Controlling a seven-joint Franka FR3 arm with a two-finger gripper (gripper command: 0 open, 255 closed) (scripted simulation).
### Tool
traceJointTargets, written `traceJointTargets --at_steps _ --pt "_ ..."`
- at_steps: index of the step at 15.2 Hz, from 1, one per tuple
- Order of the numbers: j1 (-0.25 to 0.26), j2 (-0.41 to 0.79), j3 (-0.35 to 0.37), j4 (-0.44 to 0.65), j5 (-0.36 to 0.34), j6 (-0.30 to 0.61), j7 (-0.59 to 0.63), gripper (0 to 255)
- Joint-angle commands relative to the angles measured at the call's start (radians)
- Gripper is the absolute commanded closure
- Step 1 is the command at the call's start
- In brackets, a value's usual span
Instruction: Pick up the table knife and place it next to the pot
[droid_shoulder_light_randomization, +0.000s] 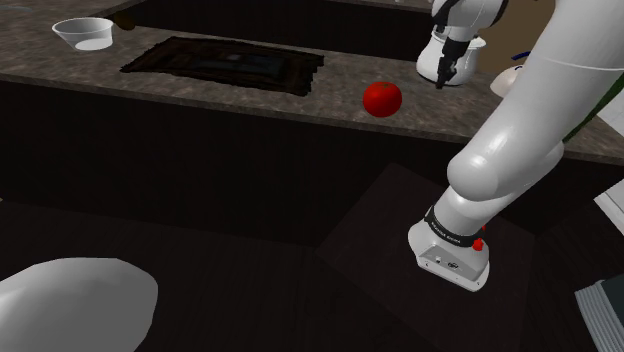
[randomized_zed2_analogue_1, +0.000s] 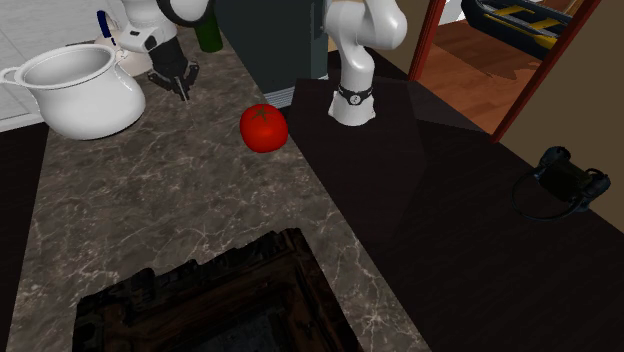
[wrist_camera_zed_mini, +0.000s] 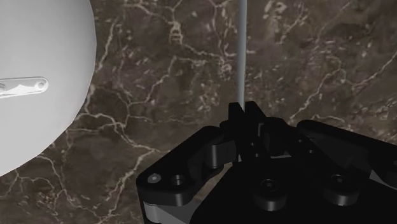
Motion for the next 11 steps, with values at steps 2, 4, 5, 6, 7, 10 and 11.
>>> traceJointTargets --at_steps 2,4,5,6,7,10,11 --pt "-0.005 0.024 0.003 -0.022 0.019 0.041 -0.013 255" --pt "-0.005 0.023 0.003 -0.022 0.019 0.041 -0.013 255" --pt "-0.005 0.024 0.003 -0.022 0.019 0.041 -0.013 255" --pt "-0.005 0.024 0.003 -0.022 0.019 0.041 -0.013 255" --pt "-0.005 0.024 0.003 -0.022 0.019 0.041 -0.013 255" --pt "-0.005 0.024 0.003 -0.022 0.019 0.041 -0.013 255" --pt "-0.005 0.024 0.003 -0.022 0.019 0.041 -0.013 0"
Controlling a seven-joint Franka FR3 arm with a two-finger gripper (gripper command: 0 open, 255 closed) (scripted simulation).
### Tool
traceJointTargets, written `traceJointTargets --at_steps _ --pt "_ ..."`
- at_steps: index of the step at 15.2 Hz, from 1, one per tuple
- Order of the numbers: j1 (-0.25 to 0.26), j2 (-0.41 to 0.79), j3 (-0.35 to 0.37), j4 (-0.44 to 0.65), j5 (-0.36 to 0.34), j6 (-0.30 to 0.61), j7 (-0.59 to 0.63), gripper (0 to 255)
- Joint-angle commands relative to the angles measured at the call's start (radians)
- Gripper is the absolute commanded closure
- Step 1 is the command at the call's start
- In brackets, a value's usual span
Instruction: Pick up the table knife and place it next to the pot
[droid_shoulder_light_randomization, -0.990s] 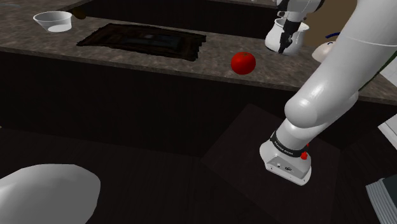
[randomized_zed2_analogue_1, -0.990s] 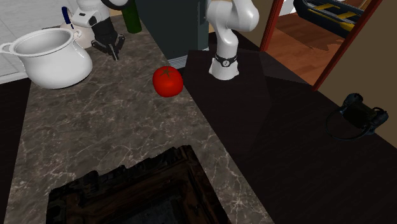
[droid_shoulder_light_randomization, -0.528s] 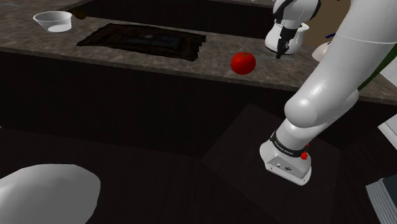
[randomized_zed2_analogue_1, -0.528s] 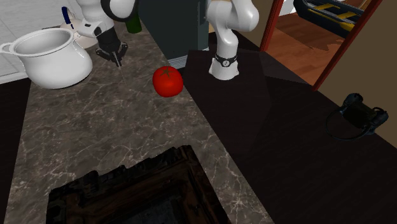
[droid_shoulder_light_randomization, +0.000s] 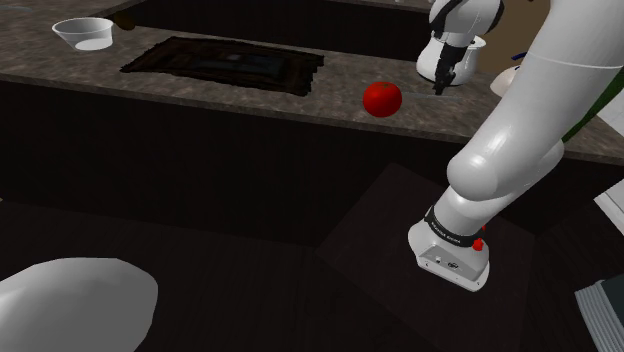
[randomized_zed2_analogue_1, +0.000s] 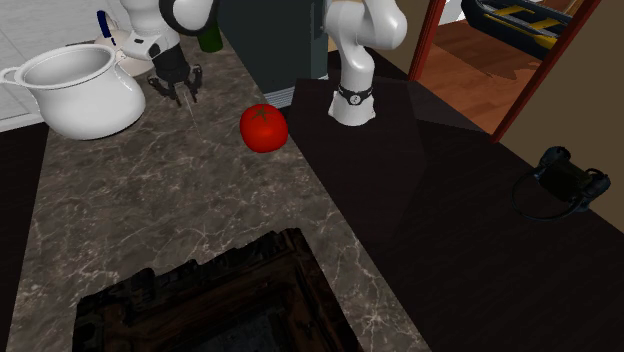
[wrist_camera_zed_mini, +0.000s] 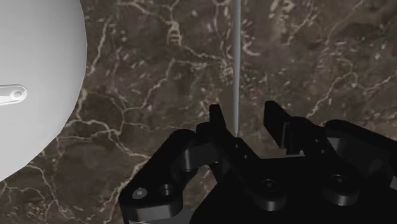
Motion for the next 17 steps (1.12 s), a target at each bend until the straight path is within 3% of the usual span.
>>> traceJointTargets --at_steps 1,5,9,17 --pt "0.000 0.000 0.000 0.000 0.000 0.000 0.000 0" --pt "0.000 0.000 0.000 0.000 0.000 0.000 0.000 0" --pt "0.016 -0.070 -0.005 0.065 -0.053 -0.119 0.038 0" --pt "0.016 -0.070 -0.005 0.065 -0.053 -0.119 0.038 0"
